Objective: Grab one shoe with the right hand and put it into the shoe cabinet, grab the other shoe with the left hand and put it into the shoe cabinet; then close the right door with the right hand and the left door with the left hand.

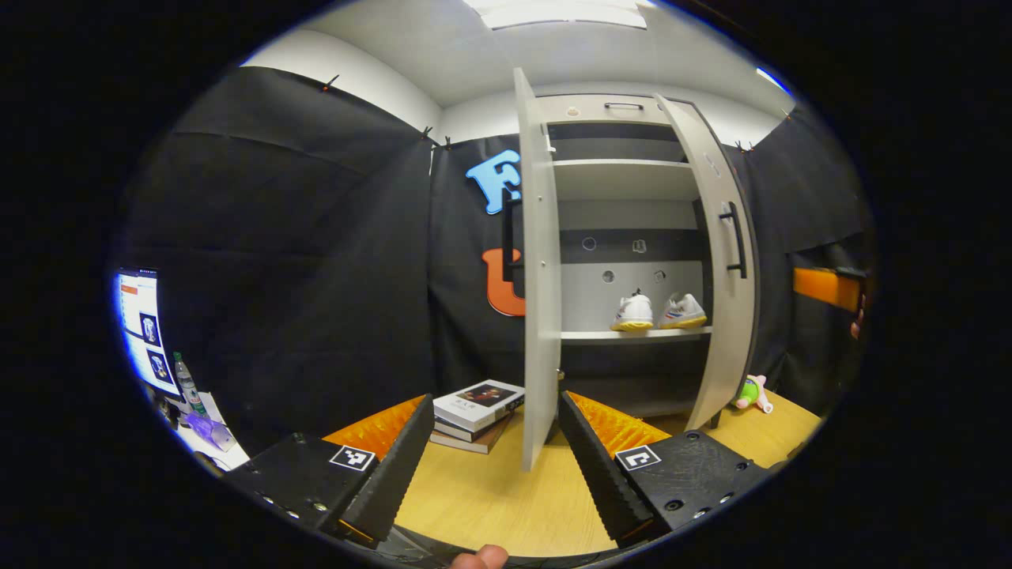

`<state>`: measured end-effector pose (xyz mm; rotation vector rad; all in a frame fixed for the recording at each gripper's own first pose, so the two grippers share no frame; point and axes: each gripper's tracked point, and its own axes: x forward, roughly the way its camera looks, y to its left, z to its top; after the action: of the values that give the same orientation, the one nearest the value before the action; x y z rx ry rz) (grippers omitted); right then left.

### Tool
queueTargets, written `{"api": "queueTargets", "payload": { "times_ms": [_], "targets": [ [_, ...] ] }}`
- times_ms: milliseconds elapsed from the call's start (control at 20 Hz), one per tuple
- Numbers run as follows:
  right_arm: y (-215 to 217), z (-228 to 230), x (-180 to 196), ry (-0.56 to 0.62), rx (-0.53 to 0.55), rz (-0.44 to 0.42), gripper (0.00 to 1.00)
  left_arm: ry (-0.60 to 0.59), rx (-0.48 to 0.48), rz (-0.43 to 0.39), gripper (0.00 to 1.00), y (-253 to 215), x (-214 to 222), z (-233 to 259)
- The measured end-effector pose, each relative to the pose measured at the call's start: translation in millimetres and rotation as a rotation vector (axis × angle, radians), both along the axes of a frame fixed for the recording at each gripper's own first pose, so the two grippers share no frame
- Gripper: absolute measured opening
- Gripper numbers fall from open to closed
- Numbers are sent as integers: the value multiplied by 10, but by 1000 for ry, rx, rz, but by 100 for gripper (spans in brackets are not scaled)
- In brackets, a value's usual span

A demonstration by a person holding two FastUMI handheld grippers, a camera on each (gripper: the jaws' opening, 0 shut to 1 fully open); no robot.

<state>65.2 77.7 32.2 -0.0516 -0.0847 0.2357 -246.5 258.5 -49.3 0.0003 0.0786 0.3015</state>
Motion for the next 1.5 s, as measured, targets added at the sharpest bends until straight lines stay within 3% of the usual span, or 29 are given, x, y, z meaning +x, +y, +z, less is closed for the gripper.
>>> {"api": "queueTargets", "payload": {
  "times_ms": [250, 450, 750, 800, 850, 950, 1500],
  "targets": [
    [72, -453, -340, 106, 22, 30, 94, -31, -11, 106, 94, 819, 682, 392],
    [-140, -507, -302, 119, 31, -31, 97, -43, -13, 82, 95, 996, 1223, 690],
    [-529, -544, -220, 131, 54, -125, 96, -75, -46, 8, 95, 855, 1575, 923],
    [-571, -557, -211, 136, 58, -135, 97, -79, -43, -5, 83, 797, 1624, 952],
    [-600, -566, -205, 138, 65, -144, 96, -70, -36, -3, 95, 798, 1669, 946],
    [-636, -577, -193, 142, 83, -152, 96, -71, -37, -21, 91, 709, 1630, 963],
    [-728, -668, -66, 164, 76, -159, 96, -94, -49, -101, 93, -98, 1613, 995]
  ]
}}
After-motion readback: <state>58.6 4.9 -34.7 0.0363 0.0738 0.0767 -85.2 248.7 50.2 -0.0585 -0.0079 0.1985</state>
